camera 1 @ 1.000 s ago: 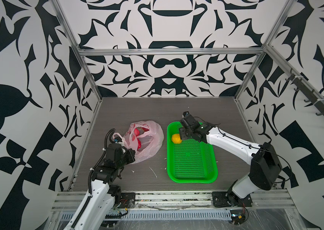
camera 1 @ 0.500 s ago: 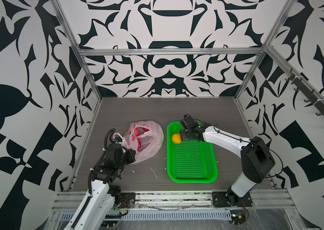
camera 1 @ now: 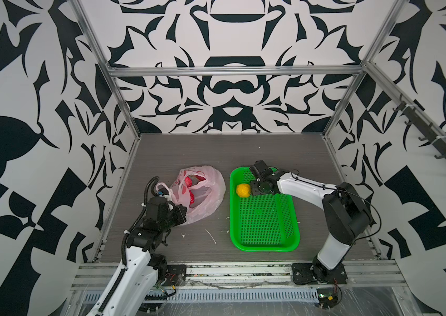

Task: Untie the knot of the plastic bag and take out the fruit
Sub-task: Place the fruit in the basket.

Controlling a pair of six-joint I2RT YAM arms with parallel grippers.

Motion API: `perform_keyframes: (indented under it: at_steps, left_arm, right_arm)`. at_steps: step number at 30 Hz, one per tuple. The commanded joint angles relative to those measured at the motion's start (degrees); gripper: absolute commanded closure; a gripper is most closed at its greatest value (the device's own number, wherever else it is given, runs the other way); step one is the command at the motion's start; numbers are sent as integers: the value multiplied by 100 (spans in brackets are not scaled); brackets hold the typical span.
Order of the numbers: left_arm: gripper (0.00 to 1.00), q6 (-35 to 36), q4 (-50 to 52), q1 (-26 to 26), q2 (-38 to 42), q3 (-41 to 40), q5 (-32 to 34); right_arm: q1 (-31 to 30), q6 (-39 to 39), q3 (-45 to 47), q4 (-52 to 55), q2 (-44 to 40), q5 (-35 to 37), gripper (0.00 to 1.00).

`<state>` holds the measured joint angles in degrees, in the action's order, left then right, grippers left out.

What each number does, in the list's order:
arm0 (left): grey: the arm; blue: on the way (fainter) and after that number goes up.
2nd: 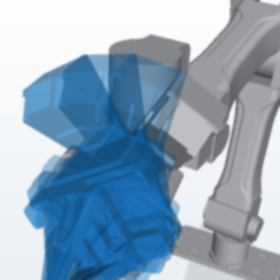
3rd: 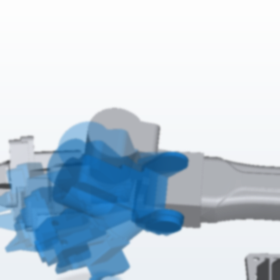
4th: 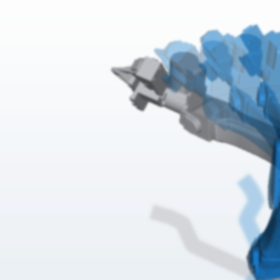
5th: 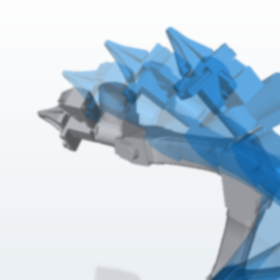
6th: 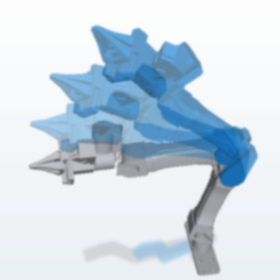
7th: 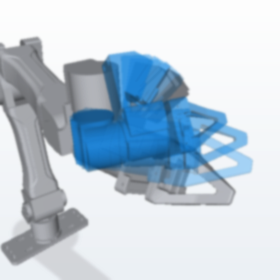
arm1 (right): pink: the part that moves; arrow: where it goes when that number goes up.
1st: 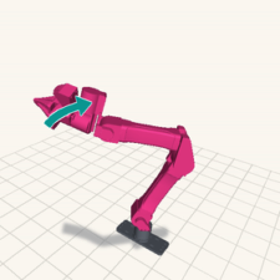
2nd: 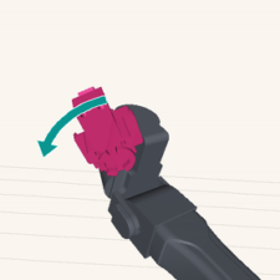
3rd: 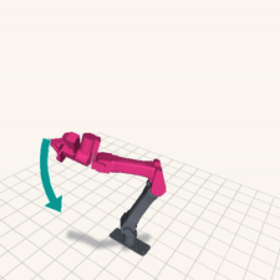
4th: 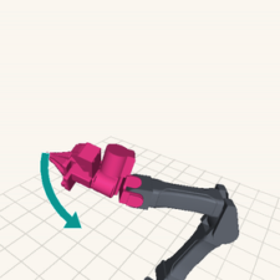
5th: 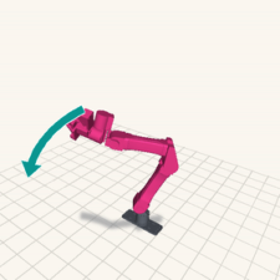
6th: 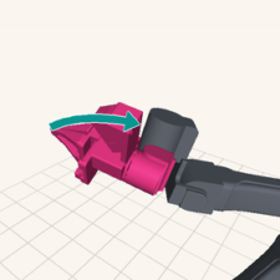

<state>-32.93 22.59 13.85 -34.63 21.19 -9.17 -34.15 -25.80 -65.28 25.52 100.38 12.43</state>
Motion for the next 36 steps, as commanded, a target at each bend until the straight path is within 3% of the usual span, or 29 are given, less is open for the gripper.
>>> perform_keyframes:
  at_steps: [1, 15, 36]
  left_arm:
    - [100, 84, 55, 4, -8, 105, -40]
    - [100, 81, 53, 9, -10, 98, -33]
    - [100, 67, 61, 7, 40, 87, -41]
  right_arm:
    - [49, -84, -9, -108, 3, -27, 66]
    - [128, -97, -2, -185, 236, -84, 58]
    - [146, -103, 63, -205, 246, -82, 35]
